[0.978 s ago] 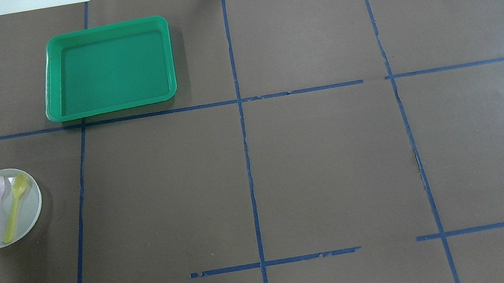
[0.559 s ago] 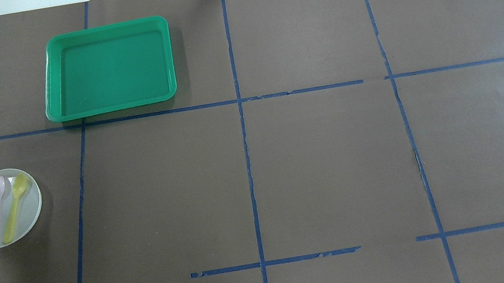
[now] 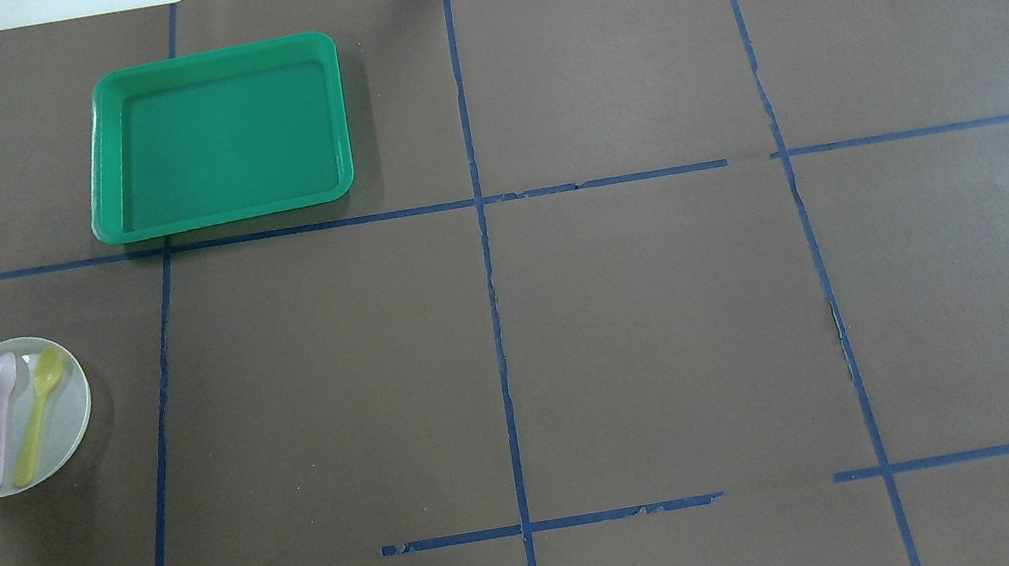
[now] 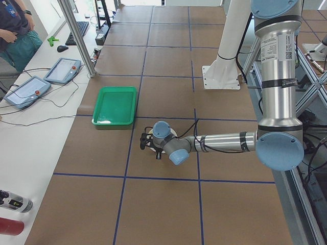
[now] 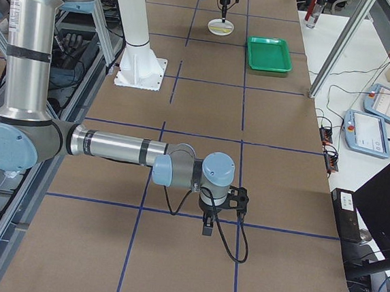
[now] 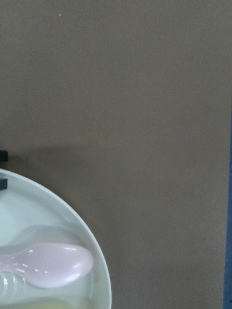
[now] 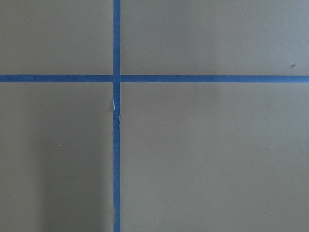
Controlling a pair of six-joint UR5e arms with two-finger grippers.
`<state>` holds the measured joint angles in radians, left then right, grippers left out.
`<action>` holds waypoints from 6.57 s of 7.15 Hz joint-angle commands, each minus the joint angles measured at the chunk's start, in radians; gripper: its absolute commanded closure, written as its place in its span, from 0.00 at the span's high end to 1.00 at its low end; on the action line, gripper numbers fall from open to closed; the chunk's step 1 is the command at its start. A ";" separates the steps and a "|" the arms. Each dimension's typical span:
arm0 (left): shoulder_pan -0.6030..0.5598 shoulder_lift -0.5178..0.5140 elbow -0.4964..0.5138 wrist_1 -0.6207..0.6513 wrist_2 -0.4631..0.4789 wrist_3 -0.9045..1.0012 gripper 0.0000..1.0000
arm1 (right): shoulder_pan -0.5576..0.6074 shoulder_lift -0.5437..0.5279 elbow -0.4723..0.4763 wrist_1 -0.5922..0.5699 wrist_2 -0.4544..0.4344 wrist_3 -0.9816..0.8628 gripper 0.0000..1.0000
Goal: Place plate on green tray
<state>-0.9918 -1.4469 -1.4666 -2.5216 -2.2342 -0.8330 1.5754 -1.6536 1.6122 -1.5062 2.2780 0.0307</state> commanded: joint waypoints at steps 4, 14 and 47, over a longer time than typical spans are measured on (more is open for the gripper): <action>-0.193 0.051 0.005 -0.003 -0.371 0.267 0.00 | 0.000 0.000 0.000 0.000 0.000 0.000 1.00; -0.168 -0.530 0.263 0.202 -0.213 -0.055 0.00 | 0.000 0.000 0.000 0.000 0.000 0.000 1.00; -0.273 -0.264 -0.193 0.584 0.125 0.777 1.00 | 0.000 0.000 0.000 0.000 0.000 0.000 1.00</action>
<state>-1.2301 -1.7602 -1.6607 -1.9569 -2.1019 -0.1568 1.5754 -1.6536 1.6122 -1.5064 2.2780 0.0307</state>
